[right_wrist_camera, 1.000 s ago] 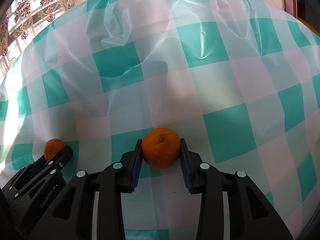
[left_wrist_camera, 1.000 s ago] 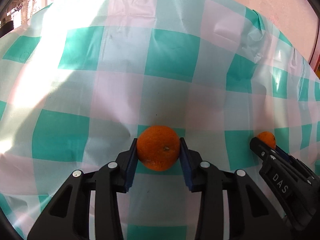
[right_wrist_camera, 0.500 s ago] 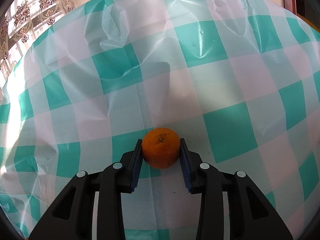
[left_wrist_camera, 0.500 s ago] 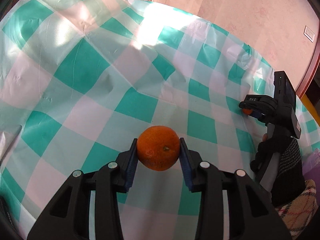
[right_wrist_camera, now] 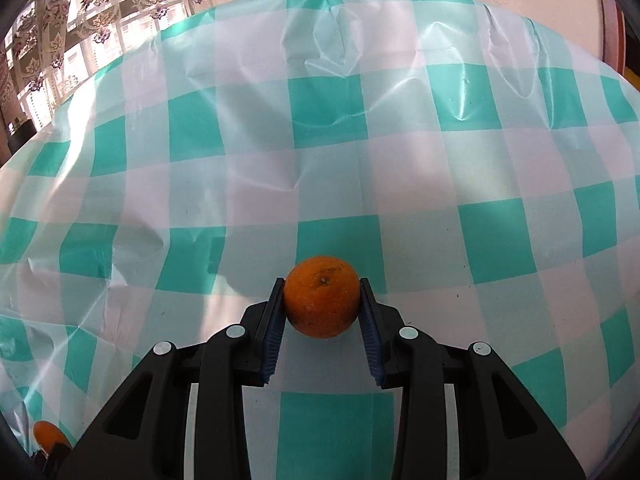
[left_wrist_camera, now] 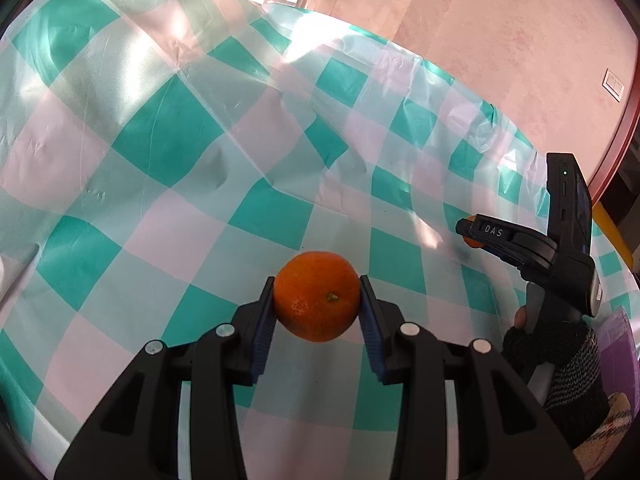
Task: Organize fruits
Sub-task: 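Carry both tangerines over the purple box and open both tools to drop them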
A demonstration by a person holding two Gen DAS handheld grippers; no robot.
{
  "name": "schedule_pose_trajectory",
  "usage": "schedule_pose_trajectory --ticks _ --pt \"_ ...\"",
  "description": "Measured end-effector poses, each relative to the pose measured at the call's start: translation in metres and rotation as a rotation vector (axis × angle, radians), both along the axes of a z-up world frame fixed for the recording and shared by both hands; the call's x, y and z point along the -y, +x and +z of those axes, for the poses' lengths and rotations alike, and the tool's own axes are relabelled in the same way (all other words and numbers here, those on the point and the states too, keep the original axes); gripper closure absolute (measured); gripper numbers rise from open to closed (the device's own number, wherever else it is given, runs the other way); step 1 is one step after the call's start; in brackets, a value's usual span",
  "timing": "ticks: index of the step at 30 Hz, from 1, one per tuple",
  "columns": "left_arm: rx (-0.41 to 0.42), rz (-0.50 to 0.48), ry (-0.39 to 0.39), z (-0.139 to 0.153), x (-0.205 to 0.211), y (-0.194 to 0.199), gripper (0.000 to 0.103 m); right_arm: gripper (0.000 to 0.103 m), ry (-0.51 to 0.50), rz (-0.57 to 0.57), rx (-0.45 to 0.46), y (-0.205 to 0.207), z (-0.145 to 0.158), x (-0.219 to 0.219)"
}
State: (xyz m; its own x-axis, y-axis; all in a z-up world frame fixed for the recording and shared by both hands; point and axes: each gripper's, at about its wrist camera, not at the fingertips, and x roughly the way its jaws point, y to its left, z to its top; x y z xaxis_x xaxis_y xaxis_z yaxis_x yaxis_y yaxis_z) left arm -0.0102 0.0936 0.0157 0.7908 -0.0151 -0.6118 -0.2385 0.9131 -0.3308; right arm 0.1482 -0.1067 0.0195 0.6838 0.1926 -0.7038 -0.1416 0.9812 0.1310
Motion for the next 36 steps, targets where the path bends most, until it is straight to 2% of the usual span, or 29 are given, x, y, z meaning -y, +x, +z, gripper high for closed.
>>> schedule_pose_trajectory --ticks 8,14,21,26,30,36 --pt "0.003 0.029 -0.024 -0.001 -0.007 -0.005 0.064 0.068 0.000 0.012 -0.014 -0.100 -0.004 -0.008" --pt "0.021 0.038 -0.029 0.000 -0.007 -0.004 0.064 0.068 -0.014 -0.002 0.024 -0.158 -0.008 -0.004" --pt "0.016 0.059 -0.029 0.001 -0.009 -0.006 0.064 0.068 -0.061 0.066 0.067 -0.212 -0.006 -0.006" --pt "0.034 0.099 -0.060 0.004 -0.012 -0.032 0.064 0.068 -0.090 0.144 0.046 -0.247 -0.002 -0.003" --pt "0.060 0.086 -0.023 0.012 -0.001 -0.062 0.064 0.068 -0.089 0.175 0.048 -0.274 0.006 0.011" --pt "0.162 -0.010 0.095 0.042 0.049 -0.099 0.064 0.068 -0.045 0.120 0.157 -0.312 0.042 0.055"
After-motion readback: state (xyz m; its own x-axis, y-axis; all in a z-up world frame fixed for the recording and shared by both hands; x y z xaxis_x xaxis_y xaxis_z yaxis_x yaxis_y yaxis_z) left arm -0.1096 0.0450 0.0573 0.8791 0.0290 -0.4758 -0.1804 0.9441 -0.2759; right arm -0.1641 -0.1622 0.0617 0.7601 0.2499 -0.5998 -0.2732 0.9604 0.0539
